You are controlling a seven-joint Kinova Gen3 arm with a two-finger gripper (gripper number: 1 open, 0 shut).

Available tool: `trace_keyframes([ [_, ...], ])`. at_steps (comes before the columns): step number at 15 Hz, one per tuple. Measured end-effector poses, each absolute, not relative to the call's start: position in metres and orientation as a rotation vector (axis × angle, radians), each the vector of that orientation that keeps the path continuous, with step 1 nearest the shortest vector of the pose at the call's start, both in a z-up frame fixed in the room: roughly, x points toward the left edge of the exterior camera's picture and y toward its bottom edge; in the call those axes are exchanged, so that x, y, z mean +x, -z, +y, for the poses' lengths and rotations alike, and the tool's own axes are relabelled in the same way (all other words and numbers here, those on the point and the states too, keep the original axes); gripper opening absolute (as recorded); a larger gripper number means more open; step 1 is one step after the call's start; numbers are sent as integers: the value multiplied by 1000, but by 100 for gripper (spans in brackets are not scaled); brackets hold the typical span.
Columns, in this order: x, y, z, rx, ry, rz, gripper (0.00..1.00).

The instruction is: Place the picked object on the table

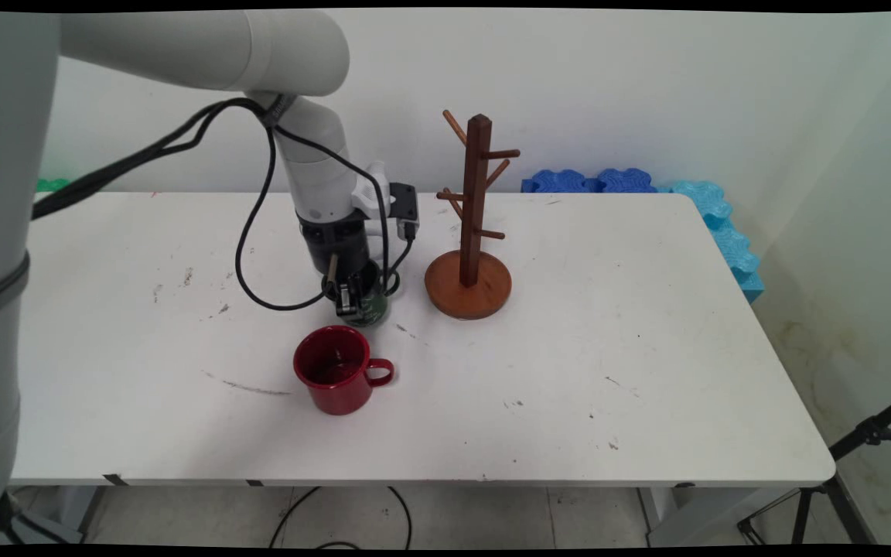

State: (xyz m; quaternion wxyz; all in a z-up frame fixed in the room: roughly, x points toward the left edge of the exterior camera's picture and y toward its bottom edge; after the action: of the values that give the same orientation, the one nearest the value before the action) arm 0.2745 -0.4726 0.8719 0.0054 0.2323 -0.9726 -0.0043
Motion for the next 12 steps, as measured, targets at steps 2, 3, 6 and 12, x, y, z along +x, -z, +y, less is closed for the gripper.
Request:
trace_keyframes([
  [2,274,-869,-473,727,19,-3044,0],
  [3,273,-868,-474,727,22,-3044,0],
  [6,272,-864,-475,728,30,-3043,0],
  [12,270,-857,-476,729,42,-3036,0],
])
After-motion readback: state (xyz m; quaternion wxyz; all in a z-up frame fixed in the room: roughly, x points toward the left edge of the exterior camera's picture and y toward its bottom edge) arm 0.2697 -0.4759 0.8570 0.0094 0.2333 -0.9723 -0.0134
